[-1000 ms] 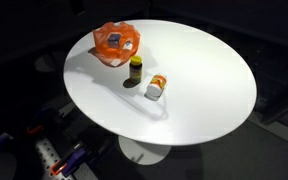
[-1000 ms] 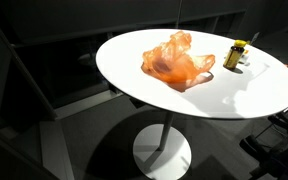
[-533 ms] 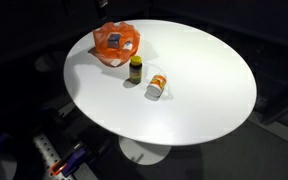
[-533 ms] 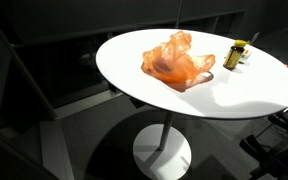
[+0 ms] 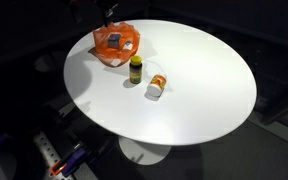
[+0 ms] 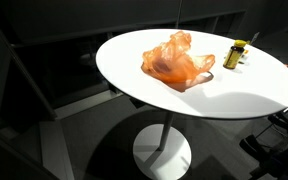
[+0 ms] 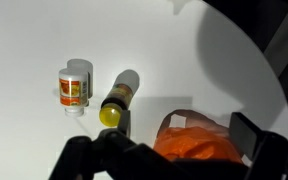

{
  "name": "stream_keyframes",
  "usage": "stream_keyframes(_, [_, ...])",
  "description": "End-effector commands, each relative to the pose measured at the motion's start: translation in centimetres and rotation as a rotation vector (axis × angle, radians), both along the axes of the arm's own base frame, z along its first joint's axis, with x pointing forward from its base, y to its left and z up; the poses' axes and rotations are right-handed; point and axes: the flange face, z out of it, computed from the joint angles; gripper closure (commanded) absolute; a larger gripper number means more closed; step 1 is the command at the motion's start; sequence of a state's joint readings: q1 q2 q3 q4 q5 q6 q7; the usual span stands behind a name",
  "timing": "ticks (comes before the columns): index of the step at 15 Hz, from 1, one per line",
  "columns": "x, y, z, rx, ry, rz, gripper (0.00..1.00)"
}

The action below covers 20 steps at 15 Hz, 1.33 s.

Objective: Remove the blue box from the plastic bag

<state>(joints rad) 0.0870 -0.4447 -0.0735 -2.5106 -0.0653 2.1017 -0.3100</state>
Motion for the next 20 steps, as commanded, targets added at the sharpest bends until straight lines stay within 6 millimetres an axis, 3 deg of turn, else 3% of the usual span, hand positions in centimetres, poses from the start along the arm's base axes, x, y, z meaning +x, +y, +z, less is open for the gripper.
stream_keyframes(1, [0.0,0.0,0.1,0.0,0.0,0.0,0.0])
stream_keyframes(4, [0.3,0.1,0.0,-0.01,-0.005,-0.006,0.0])
stream_keyframes(9, [2.7,1.5,-1.3,-0.036,-0.077,-0.001,0.0])
stream_keyframes(20, [8.3,7.4,-7.9,0.066,-0.164,0.106,0.0])
